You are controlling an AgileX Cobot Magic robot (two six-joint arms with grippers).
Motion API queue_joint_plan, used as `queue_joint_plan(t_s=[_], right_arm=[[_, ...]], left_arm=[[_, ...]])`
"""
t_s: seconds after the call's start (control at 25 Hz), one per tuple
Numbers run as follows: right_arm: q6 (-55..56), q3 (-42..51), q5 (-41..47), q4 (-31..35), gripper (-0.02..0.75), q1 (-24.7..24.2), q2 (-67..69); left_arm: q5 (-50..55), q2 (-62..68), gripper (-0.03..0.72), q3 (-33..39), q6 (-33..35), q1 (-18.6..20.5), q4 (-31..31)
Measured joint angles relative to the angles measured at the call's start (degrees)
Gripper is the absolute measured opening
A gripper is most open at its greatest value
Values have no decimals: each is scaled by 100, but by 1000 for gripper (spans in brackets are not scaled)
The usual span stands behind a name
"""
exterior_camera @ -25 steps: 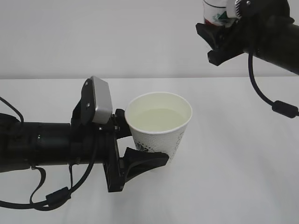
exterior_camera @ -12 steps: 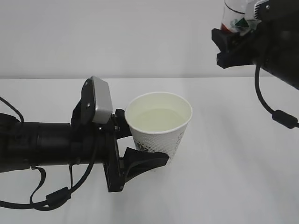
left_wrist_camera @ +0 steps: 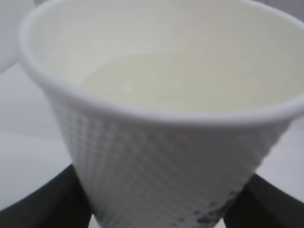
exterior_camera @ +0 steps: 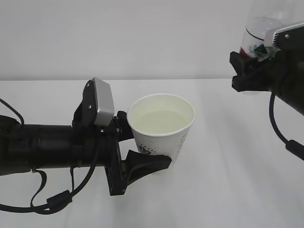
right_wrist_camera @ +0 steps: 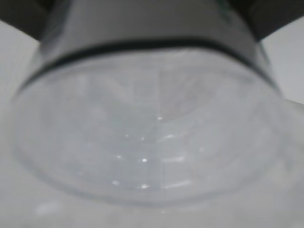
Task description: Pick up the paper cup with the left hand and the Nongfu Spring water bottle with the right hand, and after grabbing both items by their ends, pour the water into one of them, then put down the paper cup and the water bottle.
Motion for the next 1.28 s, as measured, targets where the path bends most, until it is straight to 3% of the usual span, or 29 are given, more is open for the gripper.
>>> queue_joint_plan(t_s=[0.24,0.56,1.0,1.28], right_arm=[[0,641,-797,657,474,0,-21],[-34,1146,-1121,1338,474,0,-34],[-92,1336,-1331,1423,474,0,-34],[-104,1336,-1343,1423,474,0,-34]], left_arm=[[0,0,543,0,0,0,0],[9,0,543,0,0,0,0],[9,0,543,0,0,0,-23],[9,0,543,0,0,0,-538]])
